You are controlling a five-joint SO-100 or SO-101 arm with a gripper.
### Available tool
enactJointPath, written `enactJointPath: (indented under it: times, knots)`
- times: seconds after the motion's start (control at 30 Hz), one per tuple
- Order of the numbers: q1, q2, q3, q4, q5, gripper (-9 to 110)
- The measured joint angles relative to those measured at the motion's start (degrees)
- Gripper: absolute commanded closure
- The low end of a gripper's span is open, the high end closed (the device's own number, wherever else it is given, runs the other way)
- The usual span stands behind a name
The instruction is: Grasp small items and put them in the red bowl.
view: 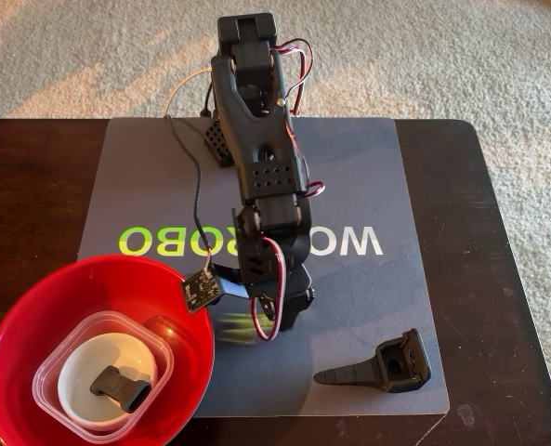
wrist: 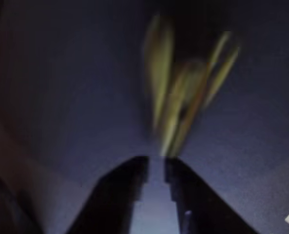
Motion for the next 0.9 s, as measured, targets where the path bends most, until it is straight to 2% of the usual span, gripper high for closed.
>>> enactJointPath:
  times: [0.3, 0.37, 0.43, 0.6, 0.9]
  knots:
    - [3.16, 6.24, 3.34, 2.55, 3.43, 101]
    - [3.78, 8.88, 5.36, 3.25, 4.39, 89]
    - [5.01, 13.54, 8.79, 3.87, 5.19, 83]
    - [10.99, 23.47, 18.11, 1.32, 8.35, 83]
    - [16.17, 15.91, 17.84, -3.25, 22.94, 83]
